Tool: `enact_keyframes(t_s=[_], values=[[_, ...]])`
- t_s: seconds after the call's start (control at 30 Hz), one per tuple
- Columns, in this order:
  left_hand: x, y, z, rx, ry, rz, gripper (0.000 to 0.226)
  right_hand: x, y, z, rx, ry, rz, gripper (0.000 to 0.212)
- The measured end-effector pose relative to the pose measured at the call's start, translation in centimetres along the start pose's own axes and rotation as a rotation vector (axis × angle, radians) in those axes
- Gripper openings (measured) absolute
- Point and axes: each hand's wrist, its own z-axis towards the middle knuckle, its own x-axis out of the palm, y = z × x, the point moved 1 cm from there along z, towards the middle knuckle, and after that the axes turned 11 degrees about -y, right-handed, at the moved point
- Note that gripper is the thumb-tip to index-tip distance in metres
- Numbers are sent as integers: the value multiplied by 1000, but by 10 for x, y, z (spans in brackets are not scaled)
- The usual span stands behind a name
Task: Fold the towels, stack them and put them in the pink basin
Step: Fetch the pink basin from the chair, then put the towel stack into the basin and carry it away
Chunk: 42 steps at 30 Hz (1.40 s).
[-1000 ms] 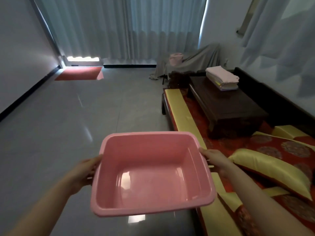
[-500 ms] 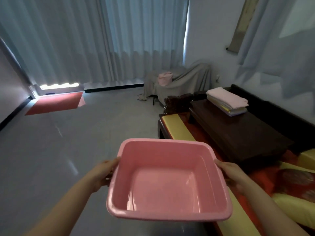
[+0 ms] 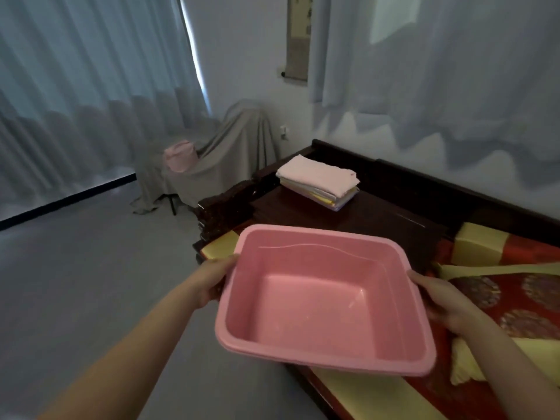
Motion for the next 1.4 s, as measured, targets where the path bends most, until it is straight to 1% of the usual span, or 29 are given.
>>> enact_keyframes(t_s=[0.1, 0.23, 0.33, 0.43, 0.53, 0.63, 0.77, 0.83, 0.9, 1.0, 1.07, 1.13, 1.17, 1.2, 1.23, 1.27, 1.3, 1.33, 1.37, 1.4], values=[[26, -36, 49, 20, 119, 74, 36, 5, 19, 29, 40, -70, 59, 22], [69, -86, 125, 10, 245, 160, 31, 10, 47, 71, 38, -173, 39, 20], [117, -121, 187, -8, 381, 240, 31, 8, 58, 112, 76, -287, 62, 23], [158, -146, 233, -17, 477, 272, 26, 11, 61, 136, 124, -383, 106, 26], [200, -167, 274, -28, 560, 352, 35, 16, 65, 159, 186, -479, 121, 28], [238, -182, 309, -49, 597, 408, 45, 14, 69, 183, 222, -534, 137, 34], [269, -192, 337, -72, 632, 443, 41, 8, 86, 204, 220, -523, 157, 32], [280, -198, 347, -57, 645, 437, 39, 6, 91, 212, 222, -493, 151, 32], [288, -204, 353, -47, 663, 443, 41, 8, 91, 213, 242, -473, 158, 34], [297, -218, 359, -26, 674, 485, 37, 11, 91, 213, 260, -481, 155, 29], [296, -223, 356, -11, 695, 530, 39, 12, 91, 209, 269, -475, 132, 32], [294, -237, 357, 48, 742, 652, 46, 7, 101, 207, 257, -427, 0, 40], [292, -248, 360, 113, 730, 747, 51, 0, 109, 207, 232, -427, -114, 44], [292, -264, 369, 192, 699, 813, 53, -7, 123, 209, 175, -458, -218, 46], [292, -281, 379, 260, 665, 819, 51, -14, 140, 211, 96, -518, -269, 46], [292, -301, 393, 283, 638, 750, 48, -18, 160, 216, 6, -581, -248, 42], [294, -321, 406, 272, 623, 620, 44, -18, 184, 220, -78, -636, -165, 35], [296, -340, 418, 251, 623, 470, 40, -13, 209, 225, -150, -652, -44, 28], [299, -357, 432, 219, 630, 331, 36, -1, 234, 236, -194, -605, 94, 25], [302, -368, 444, 183, 650, 223, 33, 13, 255, 248, -212, -506, 241, 25]])
